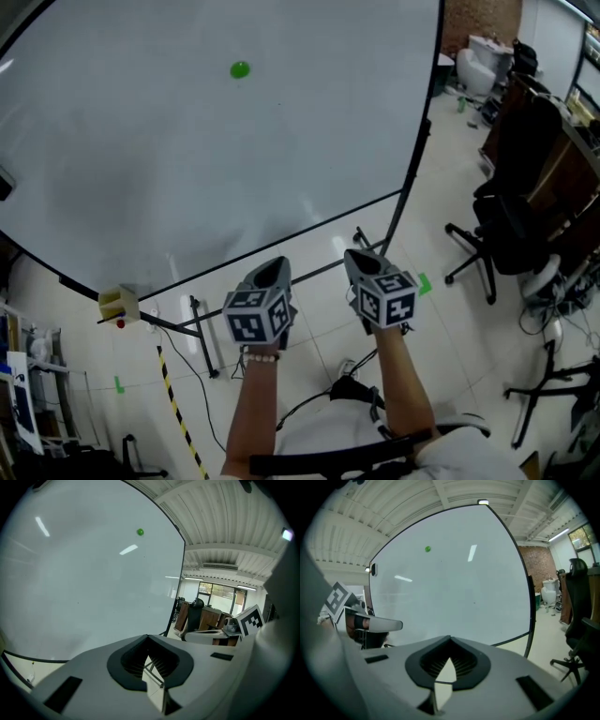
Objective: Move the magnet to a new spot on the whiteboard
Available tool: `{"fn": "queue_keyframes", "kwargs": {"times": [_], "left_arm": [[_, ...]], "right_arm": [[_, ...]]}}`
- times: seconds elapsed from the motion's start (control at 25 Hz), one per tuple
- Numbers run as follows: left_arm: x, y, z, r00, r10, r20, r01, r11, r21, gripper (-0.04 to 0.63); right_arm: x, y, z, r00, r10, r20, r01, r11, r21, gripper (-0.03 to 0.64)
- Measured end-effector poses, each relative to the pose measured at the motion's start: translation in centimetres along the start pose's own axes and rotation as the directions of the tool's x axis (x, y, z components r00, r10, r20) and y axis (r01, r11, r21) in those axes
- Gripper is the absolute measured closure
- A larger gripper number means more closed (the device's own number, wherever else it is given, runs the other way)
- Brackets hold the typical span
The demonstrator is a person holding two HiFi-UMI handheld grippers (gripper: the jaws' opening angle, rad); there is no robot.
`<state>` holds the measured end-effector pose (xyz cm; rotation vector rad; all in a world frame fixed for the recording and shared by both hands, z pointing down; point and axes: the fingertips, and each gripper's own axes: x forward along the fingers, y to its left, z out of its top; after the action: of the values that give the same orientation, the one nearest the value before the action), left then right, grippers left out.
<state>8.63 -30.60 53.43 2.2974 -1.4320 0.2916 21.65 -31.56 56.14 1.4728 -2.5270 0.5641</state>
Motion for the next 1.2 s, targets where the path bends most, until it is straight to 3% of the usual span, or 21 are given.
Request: {"fn": "queue_keyframes", "kwargs": {"times": [0.4,0.6,0.88,1.2], "left_arm": [[-15.5,5.6,-7.0,0.996,-0.084,-0.009,0.084,0.996,-0.013,0.601],[-22.1,6.6,-10.3,0.991,-0.135,-0.024,0.134,0.990,-0.039,0.601],[-26.7,5.3,-10.3,0.986,-0.165,0.009,0.166,0.985,-0.041,0.601],[-27.3,0.2,-9.4,0.983,-0.176,0.043,0.177,0.984,-0.019,0.601]], "right_arm": [[-5.3,17.7,-7.4,0.998,-0.052,-0.025,0.051,0.998,-0.042,0.615],[-9.5,23.6,-10.7,0.993,-0.104,-0.055,0.101,0.994,-0.046,0.615],[-12.9,27.2,-10.0,0.993,-0.116,-0.024,0.114,0.990,-0.079,0.615],[-17.1,25.5,-8.5,0.995,-0.100,0.008,0.100,0.991,-0.087,0.617]]}}
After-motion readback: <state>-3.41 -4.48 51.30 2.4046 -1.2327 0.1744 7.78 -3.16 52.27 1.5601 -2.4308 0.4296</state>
